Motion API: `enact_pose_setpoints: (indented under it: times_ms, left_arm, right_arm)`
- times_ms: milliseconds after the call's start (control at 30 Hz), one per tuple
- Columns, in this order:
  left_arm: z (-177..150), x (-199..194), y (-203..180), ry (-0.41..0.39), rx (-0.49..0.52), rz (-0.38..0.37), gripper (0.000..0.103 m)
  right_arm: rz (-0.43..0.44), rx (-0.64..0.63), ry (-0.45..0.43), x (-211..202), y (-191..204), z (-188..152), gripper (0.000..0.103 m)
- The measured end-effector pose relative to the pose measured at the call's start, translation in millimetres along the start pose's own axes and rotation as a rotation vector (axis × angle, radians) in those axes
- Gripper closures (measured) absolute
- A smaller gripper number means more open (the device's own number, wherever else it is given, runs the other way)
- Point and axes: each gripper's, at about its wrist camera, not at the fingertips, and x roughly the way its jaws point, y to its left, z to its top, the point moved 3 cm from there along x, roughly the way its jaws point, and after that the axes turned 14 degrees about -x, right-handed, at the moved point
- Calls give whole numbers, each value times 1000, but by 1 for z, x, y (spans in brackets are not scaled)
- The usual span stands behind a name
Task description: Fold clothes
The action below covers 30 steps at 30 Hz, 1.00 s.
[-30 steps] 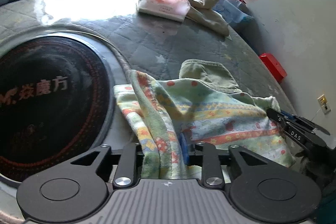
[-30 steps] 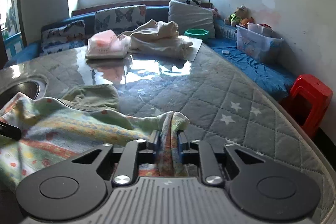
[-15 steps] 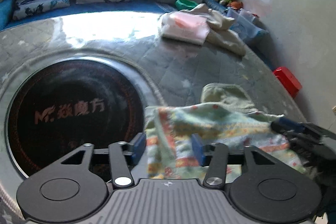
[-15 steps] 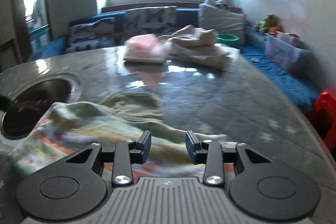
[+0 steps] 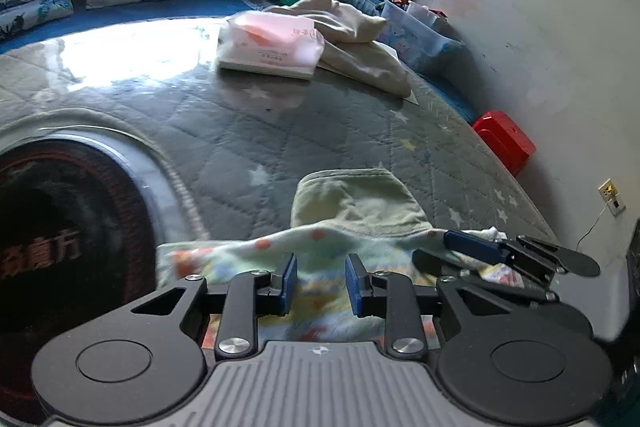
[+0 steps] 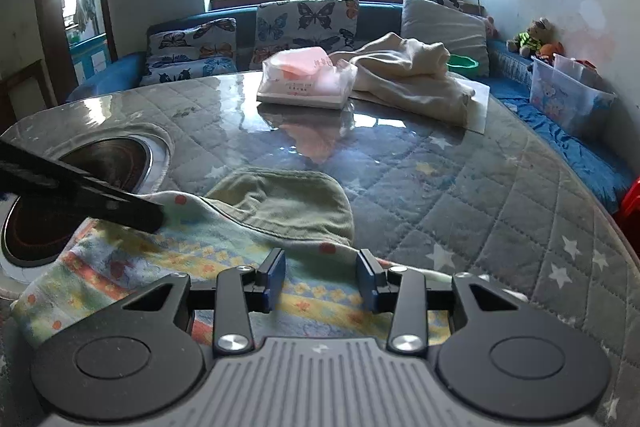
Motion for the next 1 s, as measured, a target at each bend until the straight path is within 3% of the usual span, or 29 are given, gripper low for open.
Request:
enact_pose_setpoints:
  times_ms: [200,500,1000]
  left_arm:
    - [6,16,-1,8,-13,-4,76]
    - [2,-3,1,-9,9,-11,75]
    - [-52,-46,12,-3,109,32,74]
  right_arm:
    - [-5,0,2,3,0,1,60]
    - [62,-82,-23,-13,27,4,59]
    - [101,-155,1,-50,69,-19,54]
